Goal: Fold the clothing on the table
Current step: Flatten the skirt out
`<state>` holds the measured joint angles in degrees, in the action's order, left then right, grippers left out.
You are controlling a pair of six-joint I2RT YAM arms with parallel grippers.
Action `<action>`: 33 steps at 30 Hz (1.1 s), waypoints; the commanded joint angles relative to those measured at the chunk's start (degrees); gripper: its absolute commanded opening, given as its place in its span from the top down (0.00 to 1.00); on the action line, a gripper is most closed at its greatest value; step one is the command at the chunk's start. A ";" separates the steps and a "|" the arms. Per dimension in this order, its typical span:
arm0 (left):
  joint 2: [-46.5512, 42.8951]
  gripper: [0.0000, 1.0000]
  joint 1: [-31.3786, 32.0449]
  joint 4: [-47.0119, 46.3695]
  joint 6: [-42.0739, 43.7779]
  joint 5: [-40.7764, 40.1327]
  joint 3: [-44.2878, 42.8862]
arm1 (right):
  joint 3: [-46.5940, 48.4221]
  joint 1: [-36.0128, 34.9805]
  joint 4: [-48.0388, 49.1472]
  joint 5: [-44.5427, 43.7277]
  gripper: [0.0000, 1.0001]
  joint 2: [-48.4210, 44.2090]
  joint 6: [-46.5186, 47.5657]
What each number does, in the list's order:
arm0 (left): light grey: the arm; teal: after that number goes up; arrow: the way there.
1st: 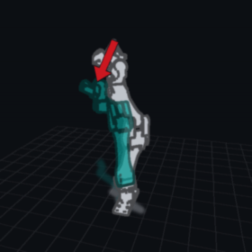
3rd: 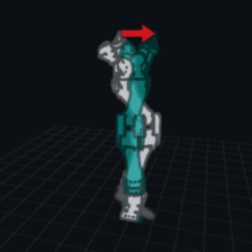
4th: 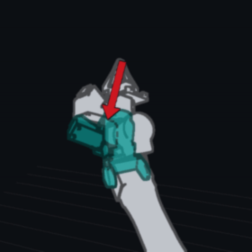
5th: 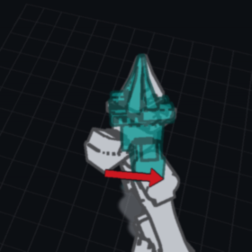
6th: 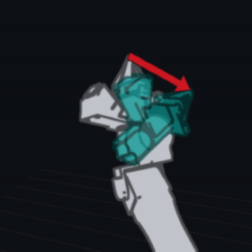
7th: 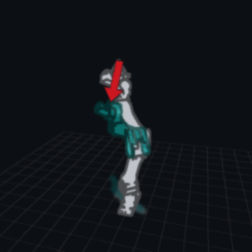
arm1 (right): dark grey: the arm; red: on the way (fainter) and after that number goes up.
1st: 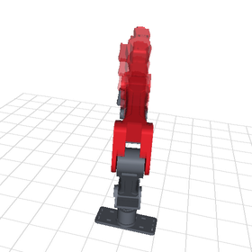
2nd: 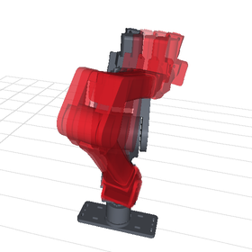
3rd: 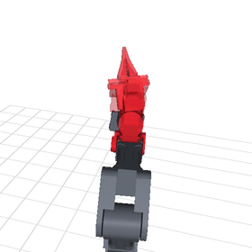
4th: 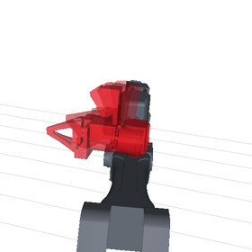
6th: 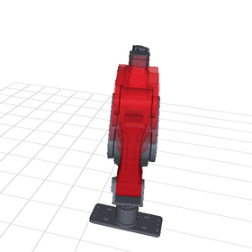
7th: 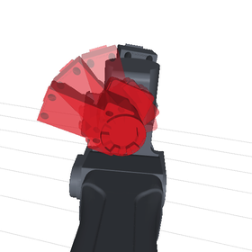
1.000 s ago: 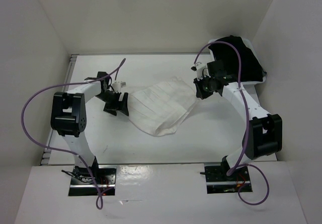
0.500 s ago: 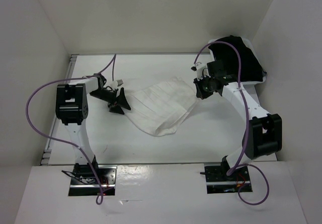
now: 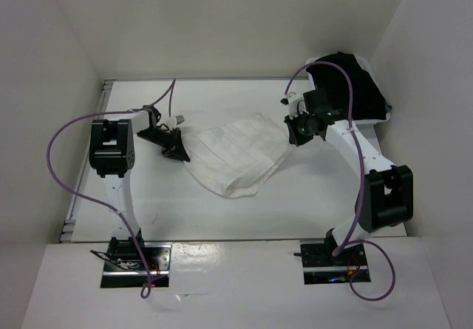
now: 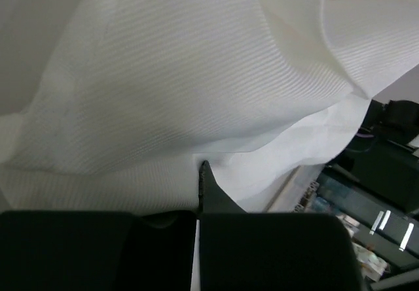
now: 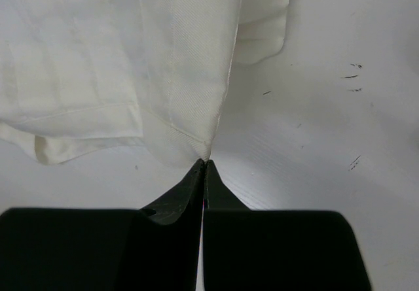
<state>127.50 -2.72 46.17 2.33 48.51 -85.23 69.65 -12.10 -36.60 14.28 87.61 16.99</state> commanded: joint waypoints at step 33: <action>-27.39 1.00 21.97 0.15 8.66 -19.42 -17.74 | 0.40 0.50 1.79 0.13 1.00 0.36 0.32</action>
<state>100.79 19.94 45.50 8.64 27.07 -96.68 69.65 -12.10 -36.60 14.17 88.64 17.02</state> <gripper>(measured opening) 0.007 0.002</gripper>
